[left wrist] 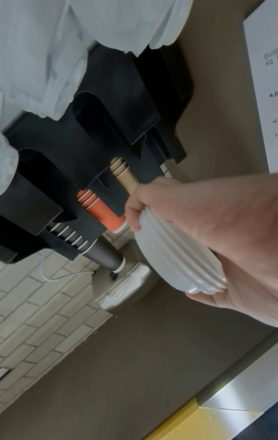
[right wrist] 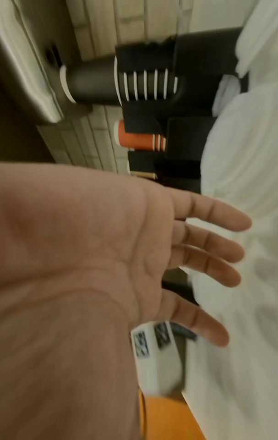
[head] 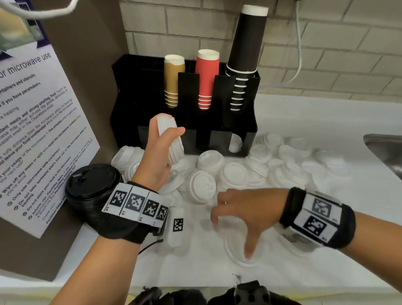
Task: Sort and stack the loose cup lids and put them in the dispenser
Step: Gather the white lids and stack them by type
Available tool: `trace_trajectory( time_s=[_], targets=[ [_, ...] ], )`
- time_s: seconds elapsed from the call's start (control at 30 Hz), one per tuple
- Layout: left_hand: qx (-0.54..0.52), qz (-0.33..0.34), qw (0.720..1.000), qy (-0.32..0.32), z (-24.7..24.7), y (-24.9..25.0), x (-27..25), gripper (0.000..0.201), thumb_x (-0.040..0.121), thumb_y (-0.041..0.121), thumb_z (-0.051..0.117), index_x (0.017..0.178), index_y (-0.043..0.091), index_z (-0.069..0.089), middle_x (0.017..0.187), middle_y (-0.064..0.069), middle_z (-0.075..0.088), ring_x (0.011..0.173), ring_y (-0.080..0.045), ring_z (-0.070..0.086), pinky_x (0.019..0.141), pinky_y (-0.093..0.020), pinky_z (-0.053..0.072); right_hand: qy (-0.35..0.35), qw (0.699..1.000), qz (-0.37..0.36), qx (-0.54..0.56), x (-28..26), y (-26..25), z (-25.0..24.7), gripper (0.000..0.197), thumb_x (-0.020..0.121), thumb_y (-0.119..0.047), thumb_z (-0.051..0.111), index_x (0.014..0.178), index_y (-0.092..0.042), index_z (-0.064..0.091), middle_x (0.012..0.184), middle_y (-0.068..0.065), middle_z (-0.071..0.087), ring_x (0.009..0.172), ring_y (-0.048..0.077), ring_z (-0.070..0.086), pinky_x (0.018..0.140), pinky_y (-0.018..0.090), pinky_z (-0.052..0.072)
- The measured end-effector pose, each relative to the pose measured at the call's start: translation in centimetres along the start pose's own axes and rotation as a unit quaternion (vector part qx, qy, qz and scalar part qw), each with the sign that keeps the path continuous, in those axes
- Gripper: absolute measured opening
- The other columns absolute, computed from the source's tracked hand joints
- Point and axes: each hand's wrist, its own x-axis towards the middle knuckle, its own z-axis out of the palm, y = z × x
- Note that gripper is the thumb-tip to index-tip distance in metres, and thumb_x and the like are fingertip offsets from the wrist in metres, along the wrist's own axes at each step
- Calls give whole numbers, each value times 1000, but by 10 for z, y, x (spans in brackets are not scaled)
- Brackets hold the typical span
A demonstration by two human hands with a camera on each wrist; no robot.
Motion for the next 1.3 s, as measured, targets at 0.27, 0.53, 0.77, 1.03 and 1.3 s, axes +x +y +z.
trace_trajectory(
  time_s=[0.27, 0.53, 0.77, 1.03, 1.3],
  targets=[
    [19, -6, 1000, -15, 7, 1, -1, 47, 59, 44, 69, 103, 40, 53, 101, 3, 50, 90, -15, 51, 74, -32, 46, -93, 990, 16, -107, 1, -9, 36, 85, 64, -18, 85, 129, -24, 30, 130, 8, 23, 113, 26, 27, 75, 42, 48],
    [11, -13, 1000, -25, 7, -1, -4, 51, 62, 51, 70, 109, 37, 57, 105, 1, 52, 100, -19, 52, 90, -45, 49, 204, 956, -20, 209, -9, 17, -12, 68, 69, -19, 83, 120, -30, 40, 119, 1, 39, 108, 21, 46, 85, 37, 52],
    [16, 1, 999, -29, 20, -1, -13, 52, 73, 59, 61, 119, 36, 52, 127, -9, 55, 116, -27, 58, 94, -48, 49, 474, 752, -100, 447, 11, 6, -39, 58, 78, -12, 76, 123, -29, 43, 114, -5, 52, 105, 9, 56, 74, 26, 55],
    [15, -4, 998, -57, 23, 0, -14, 60, 83, 53, 46, 140, 36, 41, 142, -6, 50, 127, -24, 54, 104, -53, 45, 491, 740, -110, 447, 27, -1, -46, 58, 82, -13, 73, 132, -26, 46, 120, -5, 56, 110, 9, 58, 83, 30, 56],
    [11, -9, 997, -81, 18, 0, -9, 64, 83, 59, 50, 143, 42, 39, 143, 2, 51, 128, -20, 53, 105, -53, 44, 482, 737, -129, 455, 27, 2, -54, 59, 80, -6, 74, 132, -20, 49, 124, -2, 56, 114, 15, 57, 83, 33, 57]
  ],
)
